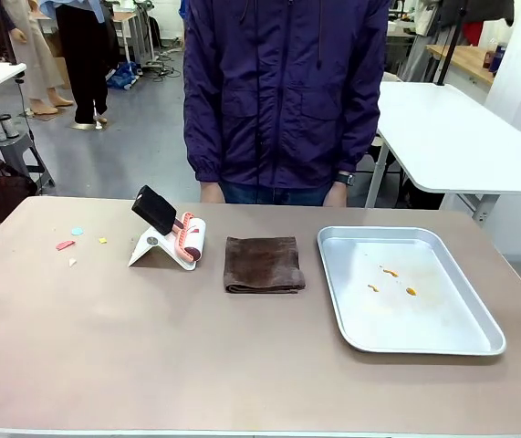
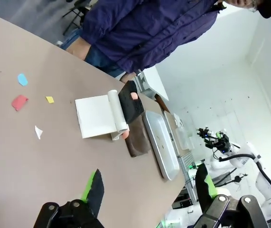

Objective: Clean the surface of the table.
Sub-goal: Hold the Lint Roller with your left hand and the towel with your right hand.

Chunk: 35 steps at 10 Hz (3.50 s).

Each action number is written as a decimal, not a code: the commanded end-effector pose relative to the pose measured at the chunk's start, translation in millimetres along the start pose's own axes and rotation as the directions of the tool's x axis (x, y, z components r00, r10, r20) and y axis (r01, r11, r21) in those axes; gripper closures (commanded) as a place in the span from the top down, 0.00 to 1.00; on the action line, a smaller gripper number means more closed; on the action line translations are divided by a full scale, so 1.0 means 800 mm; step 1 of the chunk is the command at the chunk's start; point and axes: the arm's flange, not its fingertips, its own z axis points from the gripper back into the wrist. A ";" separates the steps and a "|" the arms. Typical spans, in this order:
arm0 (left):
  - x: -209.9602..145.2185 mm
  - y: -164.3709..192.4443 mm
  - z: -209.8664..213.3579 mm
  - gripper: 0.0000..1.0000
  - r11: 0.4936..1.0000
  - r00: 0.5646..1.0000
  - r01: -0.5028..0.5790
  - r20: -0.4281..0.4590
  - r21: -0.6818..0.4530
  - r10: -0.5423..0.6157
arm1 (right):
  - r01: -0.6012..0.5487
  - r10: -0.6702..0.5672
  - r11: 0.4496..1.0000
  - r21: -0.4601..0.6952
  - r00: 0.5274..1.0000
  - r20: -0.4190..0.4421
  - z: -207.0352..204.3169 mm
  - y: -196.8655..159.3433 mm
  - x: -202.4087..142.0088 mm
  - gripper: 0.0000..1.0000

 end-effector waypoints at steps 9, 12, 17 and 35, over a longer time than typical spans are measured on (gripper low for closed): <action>0.059 -0.088 -0.035 1.00 0.976 0.961 0.197 -0.214 0.095 -0.174 | -0.346 0.335 0.919 -0.188 0.938 -0.085 -0.077 0.148 -0.053 1.00; 0.095 -0.130 -0.105 1.00 0.960 0.923 0.231 -0.348 0.159 -0.164 | -0.492 0.462 0.852 -0.177 0.867 -0.187 -0.168 0.214 -0.081 1.00; 0.138 -0.139 -0.210 1.00 0.903 0.852 0.301 -0.512 0.306 -0.111 | -0.432 0.321 0.847 -0.310 0.880 -0.350 -0.344 0.268 -0.124 1.00; 0.135 -0.052 -0.378 1.00 0.901 0.813 0.130 -0.565 0.415 0.143 | -0.534 0.215 0.770 -0.350 0.732 -0.646 -0.511 0.190 -0.213 1.00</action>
